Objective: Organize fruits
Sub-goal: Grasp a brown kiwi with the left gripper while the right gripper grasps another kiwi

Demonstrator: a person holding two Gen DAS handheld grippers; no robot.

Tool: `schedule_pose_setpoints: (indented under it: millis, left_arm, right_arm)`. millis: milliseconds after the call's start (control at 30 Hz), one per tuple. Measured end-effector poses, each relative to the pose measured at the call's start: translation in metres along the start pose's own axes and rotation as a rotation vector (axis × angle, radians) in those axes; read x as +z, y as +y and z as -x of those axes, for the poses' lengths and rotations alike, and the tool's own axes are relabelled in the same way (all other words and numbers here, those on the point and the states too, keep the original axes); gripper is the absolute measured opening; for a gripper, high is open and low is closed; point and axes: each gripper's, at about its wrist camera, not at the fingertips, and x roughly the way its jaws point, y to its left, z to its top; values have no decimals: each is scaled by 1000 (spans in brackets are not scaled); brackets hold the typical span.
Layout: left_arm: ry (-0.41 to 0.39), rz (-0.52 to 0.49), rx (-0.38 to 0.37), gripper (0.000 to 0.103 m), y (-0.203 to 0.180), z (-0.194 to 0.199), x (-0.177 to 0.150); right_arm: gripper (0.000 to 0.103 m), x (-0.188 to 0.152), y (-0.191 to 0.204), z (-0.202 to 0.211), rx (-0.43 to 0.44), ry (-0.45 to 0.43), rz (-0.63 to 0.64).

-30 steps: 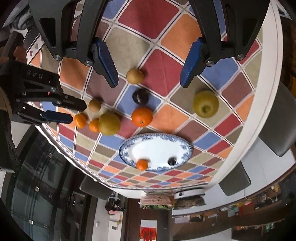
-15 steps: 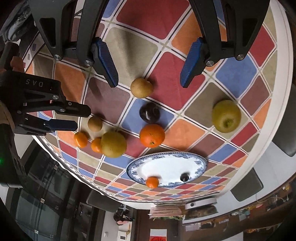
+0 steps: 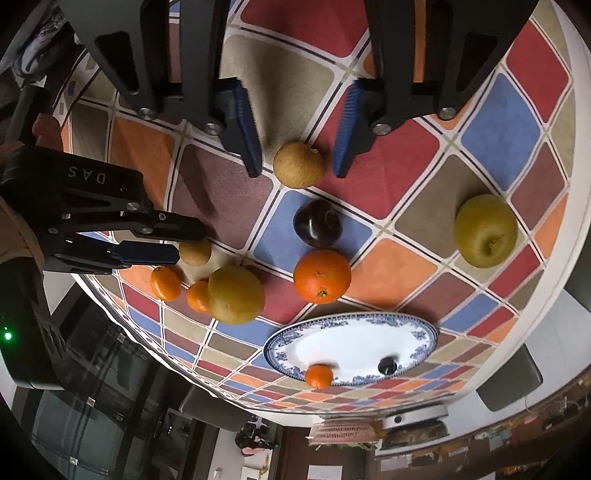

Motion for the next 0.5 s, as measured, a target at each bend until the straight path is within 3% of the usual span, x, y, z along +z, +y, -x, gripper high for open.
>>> schedule_pose_setpoints:
  millis: [100, 233, 500]
  left_arm:
    - [1, 8, -5, 29, 2, -1, 1]
    - [0, 23, -15, 29, 4, -2, 1]
    - [-5, 32, -15, 29, 5, 1, 1]
  right_arm:
    - [36, 2, 0, -2, 3, -1, 0]
    - [31, 4, 2, -5, 5, 1, 10]
    - [31, 5, 3, -6, -3, -7, 14]
